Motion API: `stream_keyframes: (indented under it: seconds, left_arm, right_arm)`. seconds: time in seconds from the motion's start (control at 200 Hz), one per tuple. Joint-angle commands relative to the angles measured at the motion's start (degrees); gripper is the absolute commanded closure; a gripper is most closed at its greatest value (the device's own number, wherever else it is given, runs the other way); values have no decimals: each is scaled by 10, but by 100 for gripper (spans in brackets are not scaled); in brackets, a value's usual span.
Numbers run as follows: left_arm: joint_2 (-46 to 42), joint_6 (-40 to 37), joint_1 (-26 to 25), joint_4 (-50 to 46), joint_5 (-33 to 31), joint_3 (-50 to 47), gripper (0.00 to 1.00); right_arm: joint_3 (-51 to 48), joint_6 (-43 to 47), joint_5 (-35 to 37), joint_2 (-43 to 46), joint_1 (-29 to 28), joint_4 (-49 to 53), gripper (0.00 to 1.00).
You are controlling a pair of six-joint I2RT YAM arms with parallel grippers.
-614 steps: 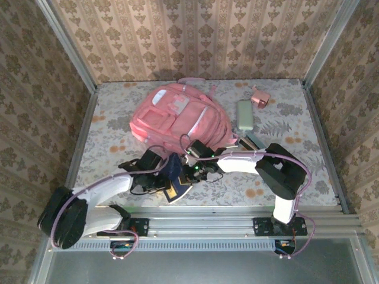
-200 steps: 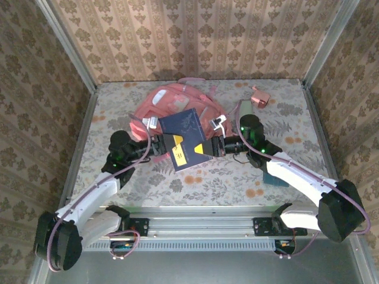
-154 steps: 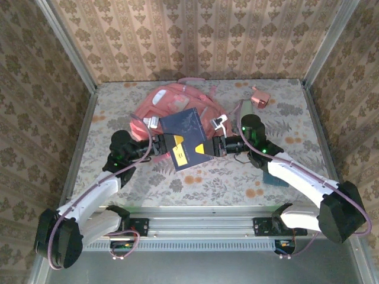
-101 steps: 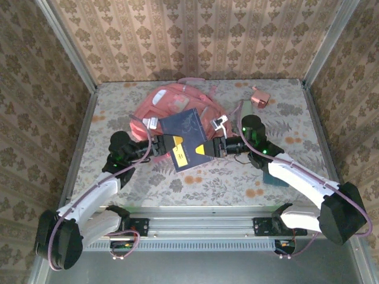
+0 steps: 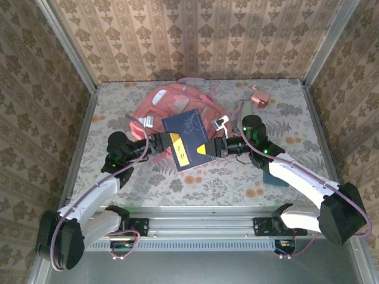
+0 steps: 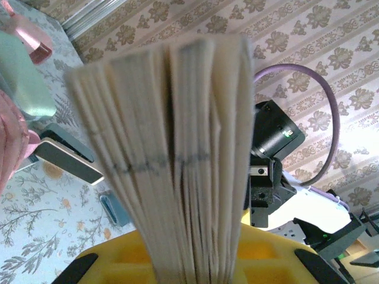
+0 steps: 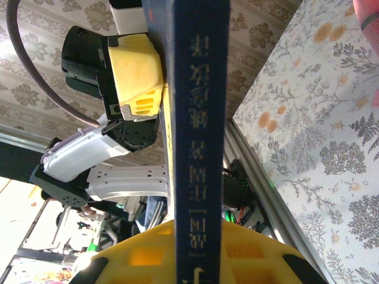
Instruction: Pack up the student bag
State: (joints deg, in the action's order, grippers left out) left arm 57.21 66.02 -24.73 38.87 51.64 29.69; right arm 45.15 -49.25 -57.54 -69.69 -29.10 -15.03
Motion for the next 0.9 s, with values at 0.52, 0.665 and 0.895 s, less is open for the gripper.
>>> stream_keyframes:
  seconds: [0.52, 0.665, 0.895]
  left_arm:
    - [-47, 48, -11, 124, -212, -27, 100]
    - [-44, 42, -61, 146, -320, -32, 100]
    - [22, 63, -102, 224, -357, -25, 100]
  right_arm:
    - [-78, -61, 214, 101, -10, -83, 12]
    - [-114, -101, 357, 130, -70, -157, 8]
    - [-115, -147, 500, 112, -112, -233, 2]
